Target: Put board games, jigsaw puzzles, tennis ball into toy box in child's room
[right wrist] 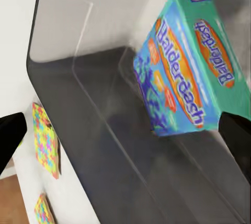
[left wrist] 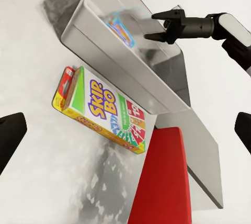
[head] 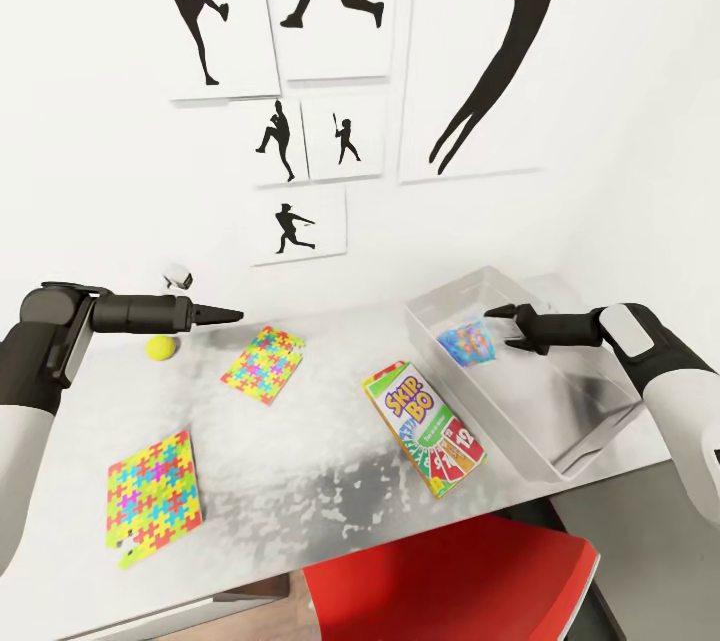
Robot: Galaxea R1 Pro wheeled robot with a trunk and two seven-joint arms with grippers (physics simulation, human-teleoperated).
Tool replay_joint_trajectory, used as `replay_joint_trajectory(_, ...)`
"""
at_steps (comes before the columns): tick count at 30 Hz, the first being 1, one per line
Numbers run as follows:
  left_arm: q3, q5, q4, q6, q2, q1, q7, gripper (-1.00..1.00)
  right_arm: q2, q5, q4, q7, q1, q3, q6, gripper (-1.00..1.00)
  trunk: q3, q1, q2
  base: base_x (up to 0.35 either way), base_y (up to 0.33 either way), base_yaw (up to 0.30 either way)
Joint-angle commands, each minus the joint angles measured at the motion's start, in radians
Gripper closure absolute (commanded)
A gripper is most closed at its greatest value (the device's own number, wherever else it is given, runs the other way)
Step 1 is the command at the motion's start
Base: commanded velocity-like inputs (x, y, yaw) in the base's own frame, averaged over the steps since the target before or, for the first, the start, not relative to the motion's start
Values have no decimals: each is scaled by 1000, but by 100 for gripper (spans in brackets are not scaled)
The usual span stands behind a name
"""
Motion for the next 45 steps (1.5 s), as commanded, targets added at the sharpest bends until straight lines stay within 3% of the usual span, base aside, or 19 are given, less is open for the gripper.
replay_joint_trajectory(1,0,-1,0,11,0,-1,-4,-100,-1,5,0,9,-1,7,-1,-100,-2,1,-2,0,0,0)
replay_joint_trajectory(21,0,0,0,11,-1,-1,-5,-100,-3,4,-10,10,2,1,-1,-100,-1,1,-2,0,0,0)
replay_joint_trajectory(33,2,0,0,11,-3,-1,-5,-100,-7,4,-17,11,2,-4,-1,-100,15,1,-2,-56,0,0)
replay_joint_trajectory(45,3,0,0,11,-2,-1,-5,-100,-7,1,-145,11,8,-4,0,-100,35,1,-2,-284,0,0)
